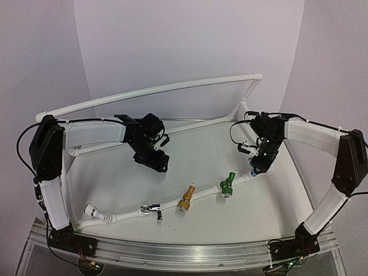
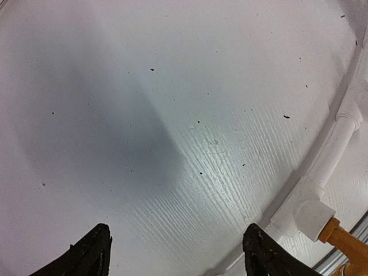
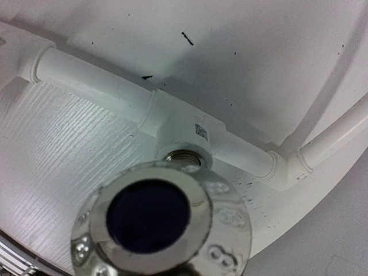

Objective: Install the water faucets
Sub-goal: Move the pipe with the faucet installed to the center of the board, then screw the water faucet onto the adaptor.

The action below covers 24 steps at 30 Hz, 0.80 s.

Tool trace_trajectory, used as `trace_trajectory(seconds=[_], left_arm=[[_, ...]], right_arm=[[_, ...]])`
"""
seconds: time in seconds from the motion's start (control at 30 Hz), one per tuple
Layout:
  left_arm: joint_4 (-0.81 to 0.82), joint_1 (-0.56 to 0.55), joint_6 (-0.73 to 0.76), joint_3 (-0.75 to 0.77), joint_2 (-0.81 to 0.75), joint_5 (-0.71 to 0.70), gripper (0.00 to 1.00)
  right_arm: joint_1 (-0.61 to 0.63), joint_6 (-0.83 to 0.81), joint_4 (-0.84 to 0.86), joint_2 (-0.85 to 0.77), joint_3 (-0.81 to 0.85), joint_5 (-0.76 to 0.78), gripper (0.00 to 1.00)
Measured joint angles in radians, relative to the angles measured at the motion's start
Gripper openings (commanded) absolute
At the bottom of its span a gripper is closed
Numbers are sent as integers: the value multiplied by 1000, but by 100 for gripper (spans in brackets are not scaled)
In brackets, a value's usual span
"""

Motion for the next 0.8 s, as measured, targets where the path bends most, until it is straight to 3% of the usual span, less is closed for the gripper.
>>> trace_trajectory(seconds=[0.2, 0.8], left_arm=[[0, 1, 0, 0, 0, -1, 79], [0, 3, 0, 0, 0, -1, 79]], right_arm=[[9, 85, 38, -12, 61, -42, 54], [-8, 98, 50, -8, 135, -28, 54]])
